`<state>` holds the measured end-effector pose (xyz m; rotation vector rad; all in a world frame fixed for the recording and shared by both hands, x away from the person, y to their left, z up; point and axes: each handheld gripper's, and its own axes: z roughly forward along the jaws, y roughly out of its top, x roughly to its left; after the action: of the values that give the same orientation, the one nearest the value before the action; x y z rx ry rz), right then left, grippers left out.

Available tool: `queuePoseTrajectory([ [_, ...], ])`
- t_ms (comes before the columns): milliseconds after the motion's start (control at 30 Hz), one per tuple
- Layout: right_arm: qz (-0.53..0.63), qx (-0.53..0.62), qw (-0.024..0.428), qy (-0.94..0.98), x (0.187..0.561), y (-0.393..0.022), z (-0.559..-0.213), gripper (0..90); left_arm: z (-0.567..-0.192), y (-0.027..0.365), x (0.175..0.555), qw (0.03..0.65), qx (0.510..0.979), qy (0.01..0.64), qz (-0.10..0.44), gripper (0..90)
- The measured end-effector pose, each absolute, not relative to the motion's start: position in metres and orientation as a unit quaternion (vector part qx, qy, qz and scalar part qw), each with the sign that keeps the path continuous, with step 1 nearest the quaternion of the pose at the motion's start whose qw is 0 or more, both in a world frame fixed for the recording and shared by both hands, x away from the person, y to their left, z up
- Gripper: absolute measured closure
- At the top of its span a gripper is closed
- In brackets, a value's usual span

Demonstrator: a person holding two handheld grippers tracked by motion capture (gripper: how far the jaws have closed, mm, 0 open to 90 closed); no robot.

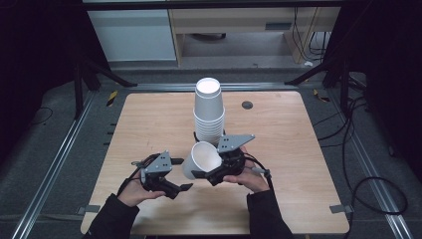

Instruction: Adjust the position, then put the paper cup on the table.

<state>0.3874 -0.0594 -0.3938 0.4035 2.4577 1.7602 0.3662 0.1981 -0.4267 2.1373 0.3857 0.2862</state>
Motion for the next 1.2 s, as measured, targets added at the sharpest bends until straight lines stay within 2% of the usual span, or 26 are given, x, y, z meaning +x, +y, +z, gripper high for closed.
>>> queuePoseTrajectory([
  [567,0.574,0.16,0.082,0.799,0.385,-0.088,-0.378,13.6,-0.435,0.23,0.387,0.443,0.843,0.268,0.147,13.2],
  [1200,0.54,0.209,0.141,0.803,0.382,-0.131,-0.361,13.5,-0.447,0.245,0.398,0.423,0.832,0.323,0.157,12.8],
])
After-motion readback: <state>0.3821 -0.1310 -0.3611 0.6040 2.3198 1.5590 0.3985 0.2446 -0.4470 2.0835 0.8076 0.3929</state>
